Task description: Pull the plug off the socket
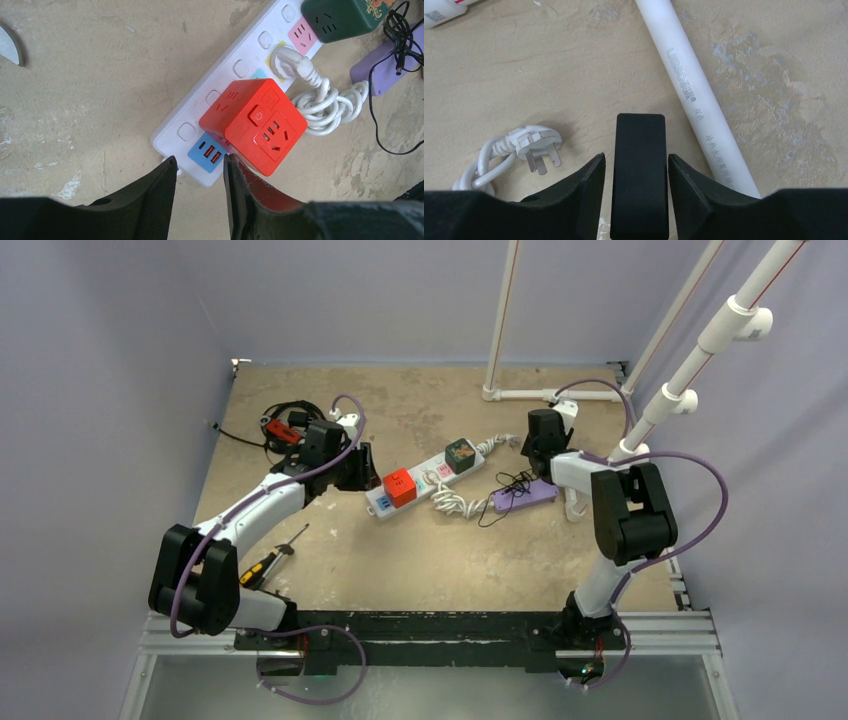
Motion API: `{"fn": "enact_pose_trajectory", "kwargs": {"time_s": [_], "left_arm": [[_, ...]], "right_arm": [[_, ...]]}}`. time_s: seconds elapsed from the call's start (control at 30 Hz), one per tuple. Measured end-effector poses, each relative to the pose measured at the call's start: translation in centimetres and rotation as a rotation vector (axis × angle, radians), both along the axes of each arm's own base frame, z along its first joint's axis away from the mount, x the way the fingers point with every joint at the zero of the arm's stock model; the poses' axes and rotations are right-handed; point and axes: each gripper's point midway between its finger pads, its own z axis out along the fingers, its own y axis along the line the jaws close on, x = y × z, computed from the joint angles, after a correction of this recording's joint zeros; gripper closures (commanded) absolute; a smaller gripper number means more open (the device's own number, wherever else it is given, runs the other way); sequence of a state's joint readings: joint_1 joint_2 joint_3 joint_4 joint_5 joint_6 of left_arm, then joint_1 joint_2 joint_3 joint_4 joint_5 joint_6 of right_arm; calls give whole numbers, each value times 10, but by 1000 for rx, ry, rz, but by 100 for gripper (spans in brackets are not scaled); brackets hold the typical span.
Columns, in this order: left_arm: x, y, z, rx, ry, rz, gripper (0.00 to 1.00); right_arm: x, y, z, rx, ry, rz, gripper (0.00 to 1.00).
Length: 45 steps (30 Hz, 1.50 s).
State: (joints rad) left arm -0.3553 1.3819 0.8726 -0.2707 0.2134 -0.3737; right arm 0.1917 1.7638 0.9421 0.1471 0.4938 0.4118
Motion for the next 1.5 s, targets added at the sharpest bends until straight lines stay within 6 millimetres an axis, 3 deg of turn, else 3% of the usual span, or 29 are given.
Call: {"fn": "enact_pose_trajectory", "kwargs": {"time_s": [0.4,0.5,0.67,0.83,0.97,1.07,1.23,1.37,1.5], "left_arm": [[-2,-3,0,-13,5,-14,53],[-3,-4,0,-16,7,-18,49],[-4,-7,1,-28,6,-35,40],[-6,-14,9,-47,-19,-67,25],[-14,-22,14,-64,-38,-109,18],[-18,-31,15,-79,-35,-142,17],[-22,-37,9,-86,-13,-167,17],[-15,-28,7,-78,-13,-123,17],[2,-2,7,-74,-11,-16,17]], "right_arm": [[4,2,24,16,-65,-4,19],[6,6,39,33,-104,14,11],[6,25,80,72,-206,101,7],[-1,75,110,84,-265,264,5],[-18,134,120,93,-276,442,4],[-40,173,135,125,-319,583,1],[-71,207,161,178,-419,750,2],[-87,234,164,202,-456,837,4],[-109,270,153,212,-440,920,5]]}}
